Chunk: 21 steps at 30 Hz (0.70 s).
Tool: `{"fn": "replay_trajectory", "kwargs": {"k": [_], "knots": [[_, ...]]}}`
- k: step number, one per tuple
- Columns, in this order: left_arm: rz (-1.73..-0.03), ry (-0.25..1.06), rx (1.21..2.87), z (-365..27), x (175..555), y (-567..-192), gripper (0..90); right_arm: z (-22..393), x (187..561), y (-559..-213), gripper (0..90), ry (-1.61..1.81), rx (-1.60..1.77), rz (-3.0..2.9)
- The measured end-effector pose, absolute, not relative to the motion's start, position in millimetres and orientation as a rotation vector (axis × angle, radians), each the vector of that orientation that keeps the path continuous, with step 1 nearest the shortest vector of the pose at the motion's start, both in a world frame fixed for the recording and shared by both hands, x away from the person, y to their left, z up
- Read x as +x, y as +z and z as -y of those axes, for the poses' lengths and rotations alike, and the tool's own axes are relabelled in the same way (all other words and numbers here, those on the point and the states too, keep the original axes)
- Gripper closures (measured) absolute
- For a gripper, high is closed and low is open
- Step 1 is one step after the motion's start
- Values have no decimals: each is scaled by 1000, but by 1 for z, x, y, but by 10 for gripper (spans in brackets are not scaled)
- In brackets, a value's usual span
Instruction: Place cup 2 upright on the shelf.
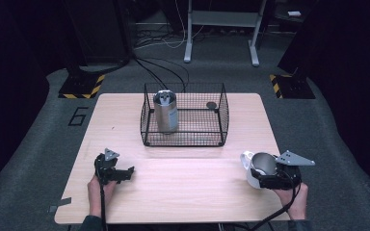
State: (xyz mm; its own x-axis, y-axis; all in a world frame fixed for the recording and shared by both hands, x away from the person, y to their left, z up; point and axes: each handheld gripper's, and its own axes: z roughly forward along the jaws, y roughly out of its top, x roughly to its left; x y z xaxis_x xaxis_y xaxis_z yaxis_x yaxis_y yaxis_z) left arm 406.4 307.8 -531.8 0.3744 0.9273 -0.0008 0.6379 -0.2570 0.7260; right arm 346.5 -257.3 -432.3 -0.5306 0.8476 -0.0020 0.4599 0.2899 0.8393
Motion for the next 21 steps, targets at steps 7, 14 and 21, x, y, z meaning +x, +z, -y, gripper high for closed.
{"fn": "replay_trajectory", "kwargs": {"k": [7, 14, 21], "knots": [[-1339, 574, 1996, -308, 407, -532, 3, 244, 354, -426, 58, 1178, 1150, -2113], [-1340, 574, 1995, -308, 407, -532, 4, 231, 359, -417, 58, 1197, 1129, -2130], [-1341, 574, 1994, -308, 407, -532, 4, 219, 365, -409, 58, 1198, 1091, -2156]]}}
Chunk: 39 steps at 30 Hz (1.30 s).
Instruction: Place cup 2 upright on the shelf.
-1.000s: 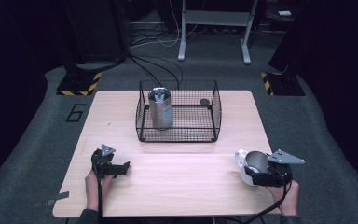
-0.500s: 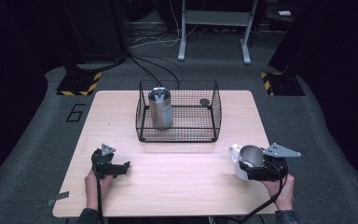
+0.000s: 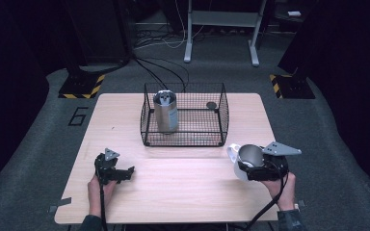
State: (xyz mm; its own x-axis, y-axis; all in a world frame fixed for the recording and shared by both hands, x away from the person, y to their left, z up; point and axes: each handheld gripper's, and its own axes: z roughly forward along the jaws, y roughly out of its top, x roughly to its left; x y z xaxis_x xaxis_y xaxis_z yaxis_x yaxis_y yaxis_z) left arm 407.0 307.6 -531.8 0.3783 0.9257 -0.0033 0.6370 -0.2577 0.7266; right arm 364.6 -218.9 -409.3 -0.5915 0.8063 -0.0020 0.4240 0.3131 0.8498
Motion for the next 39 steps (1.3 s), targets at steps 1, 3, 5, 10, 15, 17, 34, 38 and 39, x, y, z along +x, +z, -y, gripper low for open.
{"fn": "replay_trajectory", "kwargs": {"k": [1, 3, 5, 10, 15, 17, 34, 38, 39], "knots": [[-1340, 575, 1996, -308, 407, -532, 4, 216, 367, -407, 58, 1198, 1090, -2159], [-1341, 574, 1994, -308, 407, -532, 4, 214, 368, -406, 58, 1196, 1079, -2163], [-1342, 574, 1993, -308, 407, -532, 4, 209, 371, -403, 58, 1218, 1082, -2160], [-1340, 577, 1995, -308, 407, -532, 4, 203, 376, -398, 58, 1227, 1084, -2166], [-1337, 573, 2008, -308, 407, -531, 3, 198, 378, -392, 58, 1234, 1077, -2171], [-1336, 574, 2009, -308, 407, -531, 4, 198, 379, -391, 58, 1237, 1067, -2172], [-1347, 576, 1990, -307, 407, -532, 4, 181, 388, -372, 58, 1235, 1034, -2217], [-1345, 576, 1993, -307, 407, -532, 4, 178, 391, -369, 58, 1232, 1023, -2219], [-1346, 575, 1991, -307, 407, -532, 4, 177, 392, -367, 58, 1233, 1019, -2218]]}}
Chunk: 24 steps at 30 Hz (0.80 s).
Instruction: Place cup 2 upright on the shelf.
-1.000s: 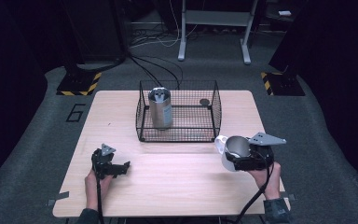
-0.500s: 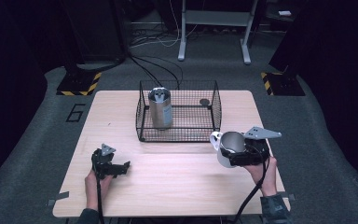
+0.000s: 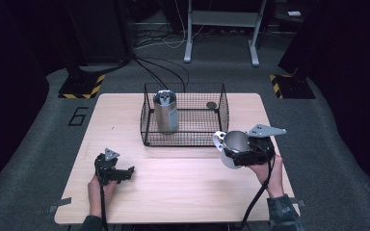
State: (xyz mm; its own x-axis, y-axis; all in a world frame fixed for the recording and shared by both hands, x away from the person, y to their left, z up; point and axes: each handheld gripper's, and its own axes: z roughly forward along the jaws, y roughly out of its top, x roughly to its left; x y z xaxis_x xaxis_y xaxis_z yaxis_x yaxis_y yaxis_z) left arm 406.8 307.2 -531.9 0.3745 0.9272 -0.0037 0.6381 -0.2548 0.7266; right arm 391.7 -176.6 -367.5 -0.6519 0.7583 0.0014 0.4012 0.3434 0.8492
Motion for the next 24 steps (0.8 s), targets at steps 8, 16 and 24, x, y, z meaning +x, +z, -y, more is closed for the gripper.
{"fn": "replay_trajectory", "kwargs": {"k": [8, 16, 24], "knots": [[-1345, 576, 1992, -307, 407, -532, 4, 165, 401, -357, 58, 1255, 999, -2223], [-1345, 576, 1993, -307, 407, -532, 4, 152, 413, -346, 58, 1261, 968, -2231], [-1345, 576, 1992, -307, 407, -532, 4, 142, 422, -338, 58, 1276, 944, -2235]]}}
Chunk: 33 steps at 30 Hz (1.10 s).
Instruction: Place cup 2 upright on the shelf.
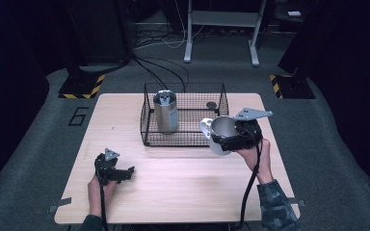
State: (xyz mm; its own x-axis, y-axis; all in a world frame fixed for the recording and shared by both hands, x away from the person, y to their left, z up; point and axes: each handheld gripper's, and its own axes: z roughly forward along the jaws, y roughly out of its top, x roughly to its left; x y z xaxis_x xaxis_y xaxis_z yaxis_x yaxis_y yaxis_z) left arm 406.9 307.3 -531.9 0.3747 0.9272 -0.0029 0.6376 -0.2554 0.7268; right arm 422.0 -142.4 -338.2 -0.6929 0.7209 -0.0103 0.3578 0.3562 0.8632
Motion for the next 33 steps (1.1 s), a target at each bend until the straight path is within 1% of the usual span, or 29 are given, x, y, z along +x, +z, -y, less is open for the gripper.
{"fn": "replay_trajectory", "kwargs": {"k": [20, 33], "knots": [[-1345, 575, 1992, -307, 407, -532, 4, 129, 445, -320, 58, 1279, 923, -2228], [-1345, 576, 1991, -307, 407, -532, 4, 110, 460, -311, 58, 1277, 903, -2234]]}}
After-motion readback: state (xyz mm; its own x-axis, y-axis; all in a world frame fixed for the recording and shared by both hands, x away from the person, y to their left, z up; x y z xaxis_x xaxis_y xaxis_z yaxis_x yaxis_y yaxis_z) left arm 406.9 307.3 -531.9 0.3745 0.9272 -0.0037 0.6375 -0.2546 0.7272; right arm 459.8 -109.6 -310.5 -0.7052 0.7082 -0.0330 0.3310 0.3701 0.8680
